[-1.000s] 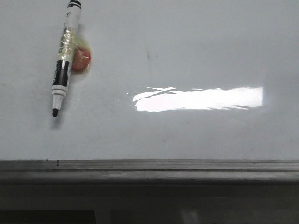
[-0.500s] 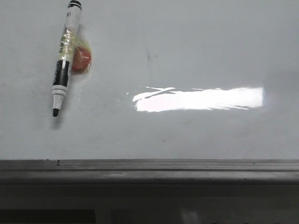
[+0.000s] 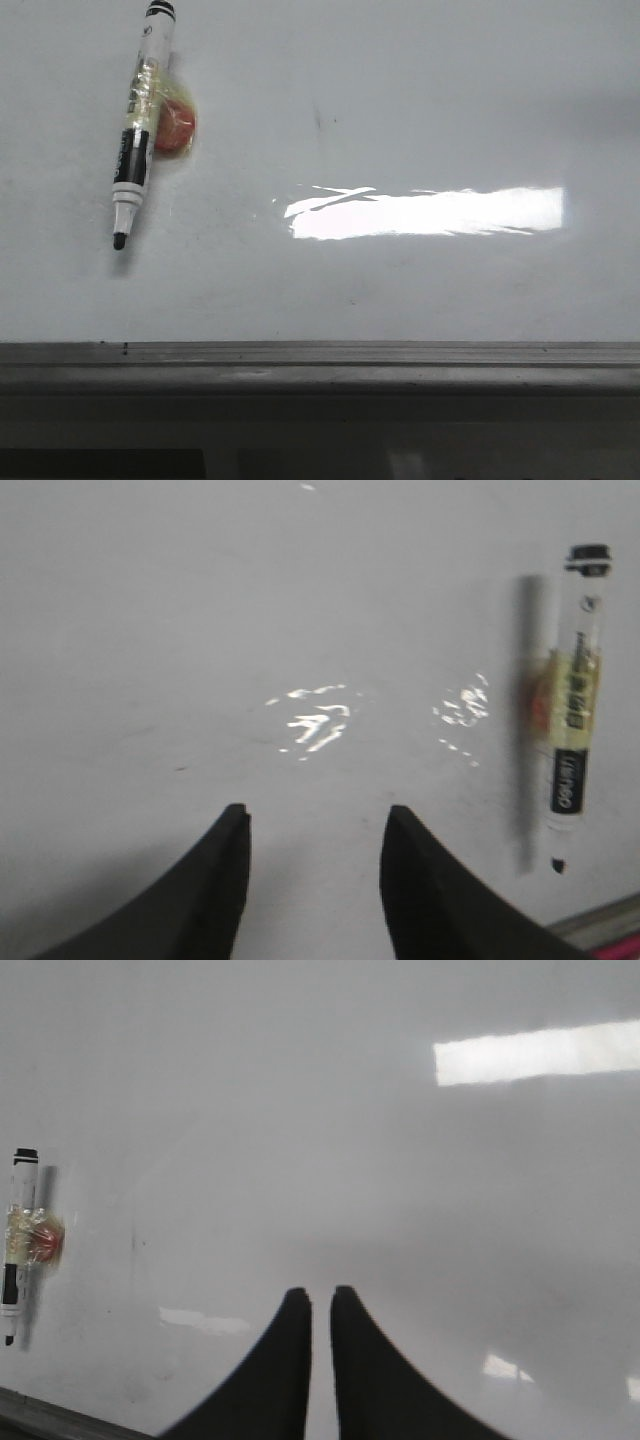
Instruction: Write number 7 on whiteboard
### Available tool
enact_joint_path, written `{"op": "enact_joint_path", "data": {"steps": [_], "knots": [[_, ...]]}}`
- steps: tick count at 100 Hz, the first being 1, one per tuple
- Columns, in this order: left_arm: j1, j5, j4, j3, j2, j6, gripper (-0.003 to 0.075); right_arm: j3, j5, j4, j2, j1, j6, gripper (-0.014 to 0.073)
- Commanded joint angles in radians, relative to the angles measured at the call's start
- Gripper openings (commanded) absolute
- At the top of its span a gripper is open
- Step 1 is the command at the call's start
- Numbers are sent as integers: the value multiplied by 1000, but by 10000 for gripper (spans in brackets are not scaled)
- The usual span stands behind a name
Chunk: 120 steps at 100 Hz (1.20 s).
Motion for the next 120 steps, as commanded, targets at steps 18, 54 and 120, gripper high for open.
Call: {"op": "enact_joint_path", "data": {"steps": [18, 54, 120], "knots": [[-198, -142, -48, -48, 122, -15, 356, -34, -60, 11, 19, 22, -9, 367], [-332, -307, -193, -42, 285, -22, 358, -34, -74, -21, 19, 22, -9, 386], [-356, -355, -244, -42, 478, -29, 244, -34, -101, -28, 19, 22, -9, 386]]}}
